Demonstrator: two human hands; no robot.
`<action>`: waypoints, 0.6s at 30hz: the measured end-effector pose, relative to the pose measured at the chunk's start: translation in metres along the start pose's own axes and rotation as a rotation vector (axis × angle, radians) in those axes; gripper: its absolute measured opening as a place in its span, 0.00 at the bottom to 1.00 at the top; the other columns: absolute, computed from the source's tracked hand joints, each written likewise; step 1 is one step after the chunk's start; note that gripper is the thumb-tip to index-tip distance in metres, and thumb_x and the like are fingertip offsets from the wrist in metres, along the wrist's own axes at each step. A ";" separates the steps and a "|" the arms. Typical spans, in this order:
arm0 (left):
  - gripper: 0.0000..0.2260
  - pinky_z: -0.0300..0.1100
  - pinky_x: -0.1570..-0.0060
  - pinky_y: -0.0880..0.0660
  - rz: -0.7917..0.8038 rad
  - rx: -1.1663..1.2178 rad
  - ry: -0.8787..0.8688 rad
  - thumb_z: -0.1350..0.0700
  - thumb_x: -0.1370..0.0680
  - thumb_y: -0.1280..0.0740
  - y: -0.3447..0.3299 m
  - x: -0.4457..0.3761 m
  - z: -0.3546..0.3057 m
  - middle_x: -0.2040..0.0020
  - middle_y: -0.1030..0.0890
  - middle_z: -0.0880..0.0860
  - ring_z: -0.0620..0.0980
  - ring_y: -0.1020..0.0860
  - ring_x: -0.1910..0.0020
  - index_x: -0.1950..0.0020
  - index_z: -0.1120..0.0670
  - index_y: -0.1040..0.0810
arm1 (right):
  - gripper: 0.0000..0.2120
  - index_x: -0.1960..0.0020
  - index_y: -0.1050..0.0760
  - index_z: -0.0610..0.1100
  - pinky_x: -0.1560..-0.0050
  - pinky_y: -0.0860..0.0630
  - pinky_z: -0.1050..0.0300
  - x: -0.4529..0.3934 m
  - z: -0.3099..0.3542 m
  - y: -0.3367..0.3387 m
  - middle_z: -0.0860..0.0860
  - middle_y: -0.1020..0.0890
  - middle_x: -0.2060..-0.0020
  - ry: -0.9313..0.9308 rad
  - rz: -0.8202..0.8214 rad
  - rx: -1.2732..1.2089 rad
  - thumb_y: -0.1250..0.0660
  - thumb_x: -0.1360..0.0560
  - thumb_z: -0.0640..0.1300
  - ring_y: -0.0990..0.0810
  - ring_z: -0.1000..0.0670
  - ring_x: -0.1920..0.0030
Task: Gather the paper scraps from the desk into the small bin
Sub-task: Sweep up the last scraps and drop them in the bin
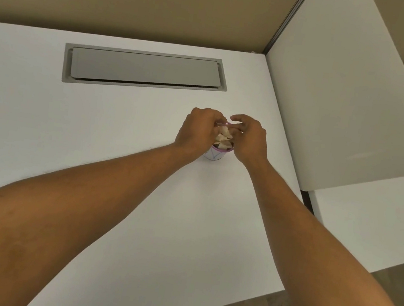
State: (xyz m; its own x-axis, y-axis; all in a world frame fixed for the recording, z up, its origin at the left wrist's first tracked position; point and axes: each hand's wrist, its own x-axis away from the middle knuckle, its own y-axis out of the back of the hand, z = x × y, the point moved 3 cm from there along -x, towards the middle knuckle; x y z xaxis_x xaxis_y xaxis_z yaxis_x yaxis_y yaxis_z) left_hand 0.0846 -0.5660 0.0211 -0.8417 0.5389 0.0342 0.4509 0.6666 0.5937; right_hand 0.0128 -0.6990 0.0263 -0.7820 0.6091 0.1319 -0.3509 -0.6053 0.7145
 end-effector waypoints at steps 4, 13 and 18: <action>0.12 0.47 0.42 0.17 -0.088 0.168 0.059 0.64 0.21 0.30 0.024 0.007 0.014 0.42 0.13 0.54 0.52 0.14 0.46 0.38 0.56 0.14 | 0.10 0.44 0.18 0.44 0.64 0.23 0.57 0.003 -0.005 0.016 0.47 0.12 0.52 -0.124 -0.055 -0.279 0.30 0.24 0.38 0.14 0.48 0.57; 0.06 0.37 0.55 0.16 -0.193 0.265 0.206 0.60 0.22 0.26 0.116 0.097 0.115 0.53 0.13 0.48 0.44 0.15 0.56 0.46 0.54 0.13 | 0.07 0.47 0.18 0.45 0.67 0.18 0.56 0.076 0.025 -0.009 0.50 0.15 0.57 0.010 -0.136 -0.262 0.30 0.24 0.38 0.17 0.47 0.61; 0.06 0.28 0.57 0.32 -0.218 -0.040 0.260 0.54 0.24 0.23 0.169 0.192 0.191 0.53 0.17 0.43 0.46 0.24 0.59 0.51 0.44 0.16 | 0.15 0.43 0.18 0.47 0.58 0.24 0.60 0.139 0.047 -0.115 0.52 0.17 0.49 0.112 0.356 -0.077 0.22 0.28 0.41 0.21 0.53 0.63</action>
State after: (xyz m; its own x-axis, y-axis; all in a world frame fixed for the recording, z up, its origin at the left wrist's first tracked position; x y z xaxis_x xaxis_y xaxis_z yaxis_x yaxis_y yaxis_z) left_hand 0.0560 -0.2516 -0.0250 -0.9670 0.2330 0.1035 0.2440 0.7281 0.6406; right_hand -0.0314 -0.5208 -0.0058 -0.9120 0.2964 0.2837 -0.0815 -0.8085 0.5828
